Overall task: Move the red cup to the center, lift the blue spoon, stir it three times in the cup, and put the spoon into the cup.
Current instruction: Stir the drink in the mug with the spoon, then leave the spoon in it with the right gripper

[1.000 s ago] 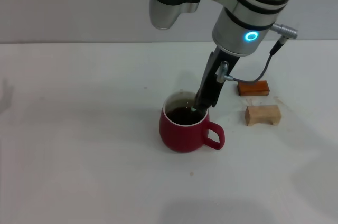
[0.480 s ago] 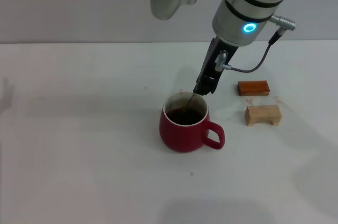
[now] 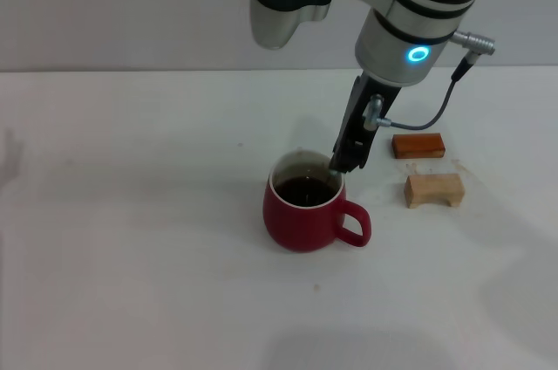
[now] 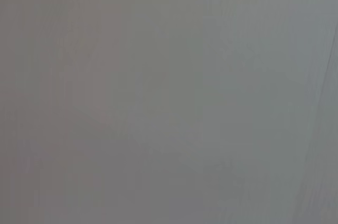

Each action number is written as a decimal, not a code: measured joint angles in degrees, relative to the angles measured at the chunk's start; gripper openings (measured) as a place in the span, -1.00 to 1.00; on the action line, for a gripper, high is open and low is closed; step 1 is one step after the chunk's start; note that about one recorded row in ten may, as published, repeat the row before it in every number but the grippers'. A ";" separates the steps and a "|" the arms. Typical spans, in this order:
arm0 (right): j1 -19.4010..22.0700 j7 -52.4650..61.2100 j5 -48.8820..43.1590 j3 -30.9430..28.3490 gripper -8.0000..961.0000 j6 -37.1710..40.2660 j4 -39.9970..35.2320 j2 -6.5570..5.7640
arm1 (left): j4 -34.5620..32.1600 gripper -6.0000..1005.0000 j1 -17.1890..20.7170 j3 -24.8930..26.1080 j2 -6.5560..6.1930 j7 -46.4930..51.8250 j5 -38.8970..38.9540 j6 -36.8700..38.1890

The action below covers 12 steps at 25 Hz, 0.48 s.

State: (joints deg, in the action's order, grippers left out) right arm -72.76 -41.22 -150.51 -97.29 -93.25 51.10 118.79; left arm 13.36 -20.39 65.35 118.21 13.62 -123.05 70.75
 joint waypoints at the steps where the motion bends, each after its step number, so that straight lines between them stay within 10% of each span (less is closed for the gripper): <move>1: -0.04 -0.14 0.77 0.17 -0.67 -0.25 0.00 0.00 | 0.00 0.71 0.00 0.03 0.00 0.00 0.02 0.00; 12: -0.19 -0.43 3.20 1.24 -0.67 2.60 0.03 0.07 | 0.00 0.71 -0.01 0.04 0.00 0.76 -0.15 0.00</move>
State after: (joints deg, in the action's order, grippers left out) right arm -72.95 -41.65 -147.31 -96.06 -90.65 51.13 118.87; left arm 13.36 -20.41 65.39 118.21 14.38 -123.20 70.75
